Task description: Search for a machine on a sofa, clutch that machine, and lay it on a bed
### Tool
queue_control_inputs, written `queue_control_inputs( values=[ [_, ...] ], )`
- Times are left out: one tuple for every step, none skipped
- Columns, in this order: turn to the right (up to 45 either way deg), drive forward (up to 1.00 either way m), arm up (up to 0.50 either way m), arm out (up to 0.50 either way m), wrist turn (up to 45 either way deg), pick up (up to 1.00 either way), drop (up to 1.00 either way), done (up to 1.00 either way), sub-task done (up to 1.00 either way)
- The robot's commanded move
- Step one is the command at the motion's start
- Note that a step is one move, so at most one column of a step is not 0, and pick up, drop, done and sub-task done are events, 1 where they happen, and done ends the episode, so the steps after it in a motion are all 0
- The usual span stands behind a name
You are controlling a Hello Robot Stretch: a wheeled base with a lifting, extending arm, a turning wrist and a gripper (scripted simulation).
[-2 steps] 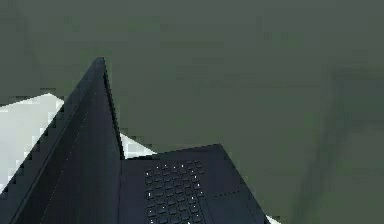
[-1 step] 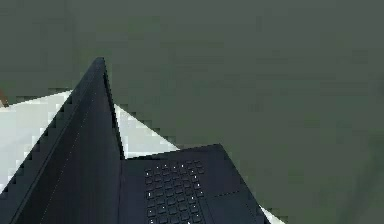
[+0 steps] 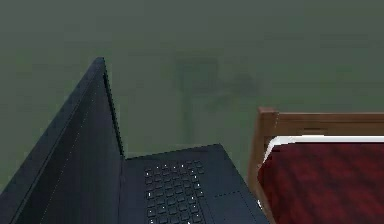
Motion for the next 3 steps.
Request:
queue_control_inputs(
  values=[
    [36.0,0.00,0.00,0.00,0.0,0.00,0.00,0.00,0.00],
    [-45.0,0.00,0.00,0.00,0.0,0.00,0.00,0.00,0.00],
    [-15.0,0.00,0.00,0.00,0.0,0.00,0.00,0.00,0.00]
  ],
)
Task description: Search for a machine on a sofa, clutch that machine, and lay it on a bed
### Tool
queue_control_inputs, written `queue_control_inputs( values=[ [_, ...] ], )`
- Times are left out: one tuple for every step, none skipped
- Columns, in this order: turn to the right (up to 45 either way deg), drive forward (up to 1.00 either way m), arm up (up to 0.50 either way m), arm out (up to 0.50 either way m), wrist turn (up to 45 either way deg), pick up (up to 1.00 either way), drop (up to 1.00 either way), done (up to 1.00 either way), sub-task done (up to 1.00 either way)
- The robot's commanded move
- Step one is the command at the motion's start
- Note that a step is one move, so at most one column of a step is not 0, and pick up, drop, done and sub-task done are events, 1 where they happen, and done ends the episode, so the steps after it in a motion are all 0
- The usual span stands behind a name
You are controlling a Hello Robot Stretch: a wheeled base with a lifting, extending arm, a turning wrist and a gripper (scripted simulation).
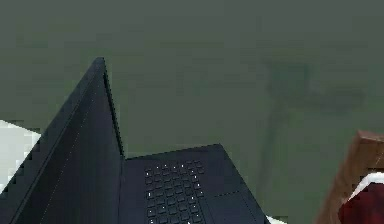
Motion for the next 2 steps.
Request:
queue_control_inputs(
  values=[
    [45.0,0.00,0.00,0.00,0.0,0.00,0.00,0.00,0.00],
    [30.0,0.00,0.00,0.00,0.0,0.00,0.00,0.00,0.00]
  ],
)
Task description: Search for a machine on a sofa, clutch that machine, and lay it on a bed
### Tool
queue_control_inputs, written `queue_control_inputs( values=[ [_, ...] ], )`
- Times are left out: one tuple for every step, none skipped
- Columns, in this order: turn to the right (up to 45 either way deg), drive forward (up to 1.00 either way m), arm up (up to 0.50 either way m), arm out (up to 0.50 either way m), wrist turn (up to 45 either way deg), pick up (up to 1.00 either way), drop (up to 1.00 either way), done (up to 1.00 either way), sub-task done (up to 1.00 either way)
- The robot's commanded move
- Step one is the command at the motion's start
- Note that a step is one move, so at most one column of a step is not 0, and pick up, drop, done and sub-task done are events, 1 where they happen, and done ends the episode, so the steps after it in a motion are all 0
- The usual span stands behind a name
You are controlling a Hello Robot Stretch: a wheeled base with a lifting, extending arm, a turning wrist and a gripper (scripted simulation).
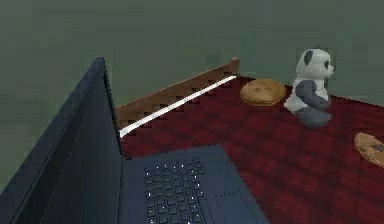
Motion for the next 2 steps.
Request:
queue_control_inputs(
  values=[
    [0.0,0.15,0.00,0.00,0.0,0.00,0.00,0.00,0.00],
    [-45.0,0.00,0.00,0.00,0.0,0.00,0.00,0.00,0.00]
  ],
)
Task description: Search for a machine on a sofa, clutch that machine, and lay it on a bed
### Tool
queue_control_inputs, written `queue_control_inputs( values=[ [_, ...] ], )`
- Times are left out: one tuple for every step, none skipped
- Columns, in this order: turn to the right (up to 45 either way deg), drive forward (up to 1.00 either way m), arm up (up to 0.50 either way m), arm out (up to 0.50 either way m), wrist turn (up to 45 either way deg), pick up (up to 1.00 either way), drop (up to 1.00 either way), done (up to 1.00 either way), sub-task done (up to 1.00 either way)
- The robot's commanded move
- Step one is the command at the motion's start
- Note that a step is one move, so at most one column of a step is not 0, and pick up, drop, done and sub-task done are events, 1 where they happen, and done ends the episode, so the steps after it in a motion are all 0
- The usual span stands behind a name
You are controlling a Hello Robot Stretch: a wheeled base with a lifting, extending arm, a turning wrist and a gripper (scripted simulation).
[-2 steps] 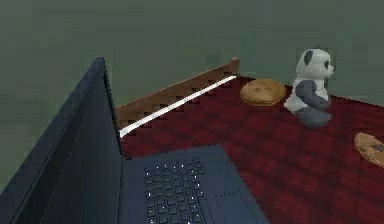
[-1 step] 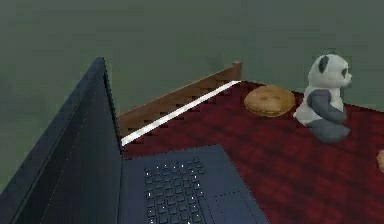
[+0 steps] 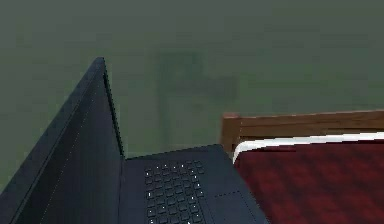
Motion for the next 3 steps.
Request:
queue_control_inputs(
  values=[
    [-45.0,0.00,0.00,0.00,0.0,0.00,0.00,0.00,0.00],
    [-3.0,0.00,0.00,0.00,0.0,0.00,0.00,0.00,0.00],
    [45.0,0.00,0.00,0.00,0.0,0.00,0.00,0.00,0.00]
  ],
)
